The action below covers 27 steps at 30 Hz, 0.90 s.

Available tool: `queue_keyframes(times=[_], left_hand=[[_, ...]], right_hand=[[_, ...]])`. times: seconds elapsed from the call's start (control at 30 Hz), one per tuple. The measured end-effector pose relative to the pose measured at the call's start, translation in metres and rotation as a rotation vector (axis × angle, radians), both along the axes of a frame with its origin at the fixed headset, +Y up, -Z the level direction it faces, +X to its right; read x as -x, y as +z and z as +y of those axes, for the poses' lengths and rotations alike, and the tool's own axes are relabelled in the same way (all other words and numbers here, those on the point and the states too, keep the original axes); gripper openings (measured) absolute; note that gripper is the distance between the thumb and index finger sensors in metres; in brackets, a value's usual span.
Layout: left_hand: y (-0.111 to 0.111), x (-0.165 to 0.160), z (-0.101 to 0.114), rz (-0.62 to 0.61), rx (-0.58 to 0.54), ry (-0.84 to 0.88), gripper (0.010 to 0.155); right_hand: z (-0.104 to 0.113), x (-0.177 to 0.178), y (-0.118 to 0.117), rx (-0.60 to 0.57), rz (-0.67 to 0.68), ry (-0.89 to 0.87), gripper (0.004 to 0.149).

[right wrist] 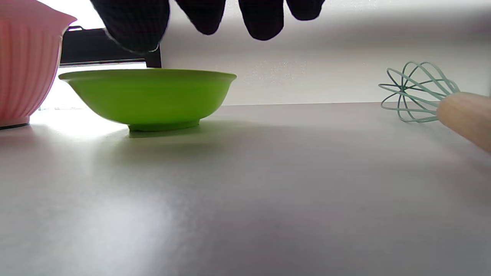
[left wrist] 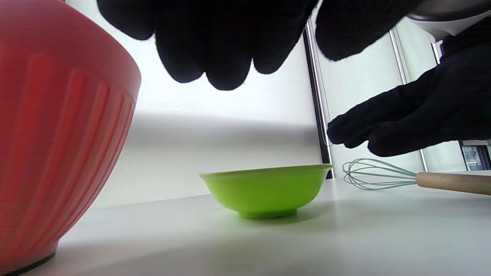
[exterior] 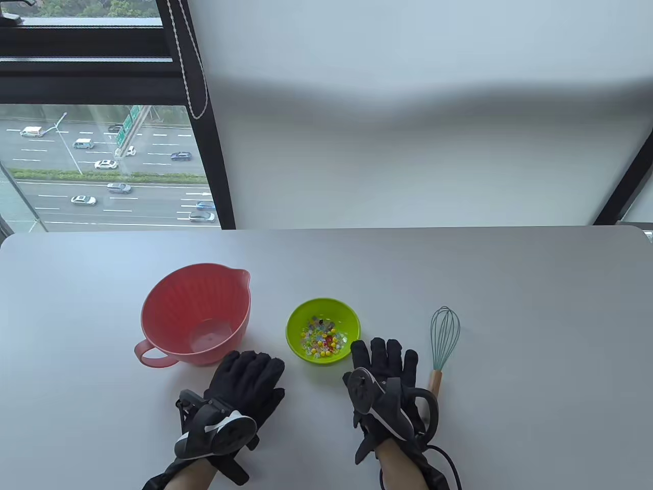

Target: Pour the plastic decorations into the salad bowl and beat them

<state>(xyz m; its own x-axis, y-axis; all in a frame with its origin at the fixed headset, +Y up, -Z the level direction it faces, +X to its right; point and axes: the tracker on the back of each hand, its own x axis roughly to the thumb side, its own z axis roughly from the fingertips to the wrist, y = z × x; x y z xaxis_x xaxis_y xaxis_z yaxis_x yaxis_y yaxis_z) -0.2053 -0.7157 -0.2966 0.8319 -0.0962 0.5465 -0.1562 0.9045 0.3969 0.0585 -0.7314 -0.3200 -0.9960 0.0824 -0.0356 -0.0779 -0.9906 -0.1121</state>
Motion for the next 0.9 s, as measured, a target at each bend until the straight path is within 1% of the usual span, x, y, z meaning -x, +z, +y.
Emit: queue_keyframes(times=[0.17, 0.33, 0.43, 0.63, 0.77, 0.9], left_hand=[[0.001, -0.002, 0.0, -0.003, -0.007, -0.004, 0.06], [0.001, 0.0, 0.0, 0.007, -0.007, 0.0, 0.06], [0.002, 0.001, 0.002, 0.01, -0.019, 0.003, 0.06], [0.002, 0.001, 0.002, 0.011, -0.016, 0.002, 0.06], [0.002, 0.002, 0.002, 0.016, -0.012, 0.004, 0.06], [0.002, 0.002, 0.002, 0.017, -0.016, 0.006, 0.06]], right_hand=[[-0.001, 0.002, 0.001, -0.003, 0.008, 0.009, 0.065], [-0.002, 0.01, 0.001, 0.002, 0.021, 0.054, 0.064], [-0.002, 0.016, -0.004, 0.004, 0.041, 0.081, 0.064], [-0.007, 0.023, -0.013, 0.05, 0.041, 0.108, 0.066], [-0.012, 0.029, -0.02, 0.057, 0.057, 0.143, 0.063], [-0.01, 0.035, -0.026, 0.012, 0.06, 0.172, 0.056]])
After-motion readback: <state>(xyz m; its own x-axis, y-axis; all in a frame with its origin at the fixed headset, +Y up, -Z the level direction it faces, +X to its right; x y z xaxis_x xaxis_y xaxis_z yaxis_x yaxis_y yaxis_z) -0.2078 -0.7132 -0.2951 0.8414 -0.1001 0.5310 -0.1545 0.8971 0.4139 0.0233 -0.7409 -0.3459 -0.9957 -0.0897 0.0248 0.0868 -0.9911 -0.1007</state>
